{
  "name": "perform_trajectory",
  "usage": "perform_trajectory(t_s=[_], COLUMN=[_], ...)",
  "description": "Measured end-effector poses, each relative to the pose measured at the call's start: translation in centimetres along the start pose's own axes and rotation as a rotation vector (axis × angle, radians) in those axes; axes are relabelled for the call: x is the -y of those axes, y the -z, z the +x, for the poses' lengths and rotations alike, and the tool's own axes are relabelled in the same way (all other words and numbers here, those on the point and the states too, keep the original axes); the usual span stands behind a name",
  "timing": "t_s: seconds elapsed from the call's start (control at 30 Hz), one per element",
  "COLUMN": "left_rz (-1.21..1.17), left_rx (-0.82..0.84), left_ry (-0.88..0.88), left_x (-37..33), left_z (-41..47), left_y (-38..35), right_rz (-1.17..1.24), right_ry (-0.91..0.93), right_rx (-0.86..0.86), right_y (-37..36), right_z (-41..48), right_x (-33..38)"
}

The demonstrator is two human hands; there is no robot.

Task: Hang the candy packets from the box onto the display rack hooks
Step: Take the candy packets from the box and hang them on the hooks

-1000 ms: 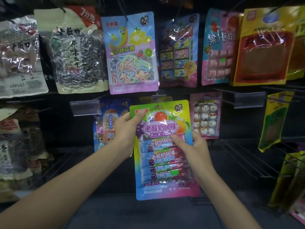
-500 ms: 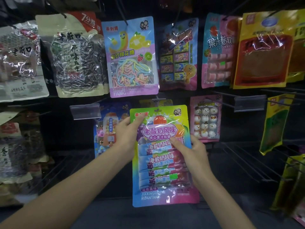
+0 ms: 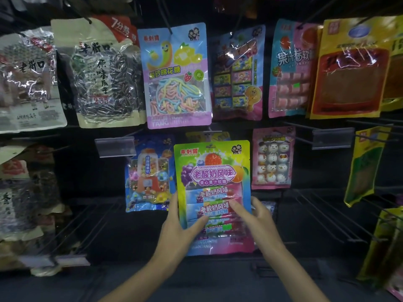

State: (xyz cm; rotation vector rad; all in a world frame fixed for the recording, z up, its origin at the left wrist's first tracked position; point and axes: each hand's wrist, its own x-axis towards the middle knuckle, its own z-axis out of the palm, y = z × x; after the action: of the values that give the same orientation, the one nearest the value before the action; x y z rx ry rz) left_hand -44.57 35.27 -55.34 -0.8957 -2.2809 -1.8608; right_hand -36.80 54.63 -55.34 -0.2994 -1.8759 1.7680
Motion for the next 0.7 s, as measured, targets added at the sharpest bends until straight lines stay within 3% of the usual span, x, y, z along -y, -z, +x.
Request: perform_trajectory(t_s=[0.23, 0.47, 0.7], left_rz=[0.054, 0.085, 0.186], left_rx=[-0.194, -0.210, -0.166], left_ry=[-0.014, 0.002, 0.047], left_x=[1.3, 2.4, 3.3], left_z=[-0.4, 2.4, 7.0], left_y=[-0.9, -1.8, -2.5], right_rz=[-0.161, -0.295, -0.447], right_ry=[0.039, 0.131, 0.171], right_rx=[-0.117, -0.266, -0.271], right_y=[0.0, -1.1, -1.9], right_z=[-0.9, 0.7, 4.7], right_x=[-2.1, -1.8, -1.5])
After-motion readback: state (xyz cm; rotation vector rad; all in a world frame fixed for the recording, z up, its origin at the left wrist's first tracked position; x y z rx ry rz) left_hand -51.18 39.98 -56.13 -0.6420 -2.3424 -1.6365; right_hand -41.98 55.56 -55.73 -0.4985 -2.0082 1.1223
